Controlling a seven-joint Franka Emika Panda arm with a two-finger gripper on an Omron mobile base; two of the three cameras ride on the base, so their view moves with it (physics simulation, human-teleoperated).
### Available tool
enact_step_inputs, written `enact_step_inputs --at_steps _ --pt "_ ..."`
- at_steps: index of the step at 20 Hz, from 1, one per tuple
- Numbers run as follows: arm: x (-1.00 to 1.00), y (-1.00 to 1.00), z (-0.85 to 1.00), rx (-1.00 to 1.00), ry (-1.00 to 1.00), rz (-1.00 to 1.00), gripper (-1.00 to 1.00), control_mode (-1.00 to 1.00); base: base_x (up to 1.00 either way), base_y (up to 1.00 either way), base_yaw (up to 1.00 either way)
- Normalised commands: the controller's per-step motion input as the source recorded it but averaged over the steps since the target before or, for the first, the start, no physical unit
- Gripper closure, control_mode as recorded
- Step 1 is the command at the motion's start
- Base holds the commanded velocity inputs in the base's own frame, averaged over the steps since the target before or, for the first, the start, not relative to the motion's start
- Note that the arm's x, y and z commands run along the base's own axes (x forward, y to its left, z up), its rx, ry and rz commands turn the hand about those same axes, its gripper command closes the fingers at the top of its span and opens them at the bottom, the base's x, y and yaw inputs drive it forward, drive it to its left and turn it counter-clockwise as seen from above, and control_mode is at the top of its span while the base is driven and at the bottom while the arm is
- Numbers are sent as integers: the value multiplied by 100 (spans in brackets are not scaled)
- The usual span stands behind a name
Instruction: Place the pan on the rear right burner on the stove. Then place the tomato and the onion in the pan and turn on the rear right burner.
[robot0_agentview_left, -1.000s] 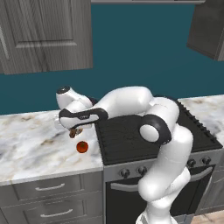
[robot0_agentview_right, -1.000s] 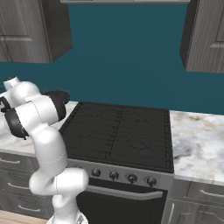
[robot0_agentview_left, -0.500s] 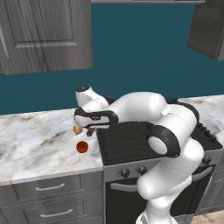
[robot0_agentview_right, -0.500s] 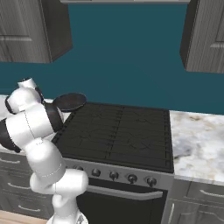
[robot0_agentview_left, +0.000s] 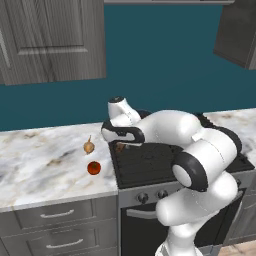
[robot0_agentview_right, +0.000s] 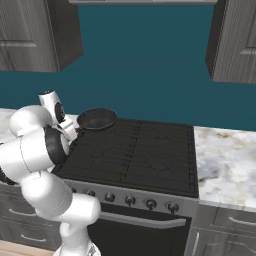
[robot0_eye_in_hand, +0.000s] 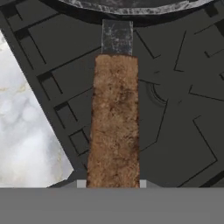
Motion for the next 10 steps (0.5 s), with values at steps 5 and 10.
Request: enact_step_inputs --at_steps 5,10 --pt "21 -45 4 0 0 -12 100 -100 0 0 0" --pt "37 -19 8 0 0 -8 100 -100 0 0 0"
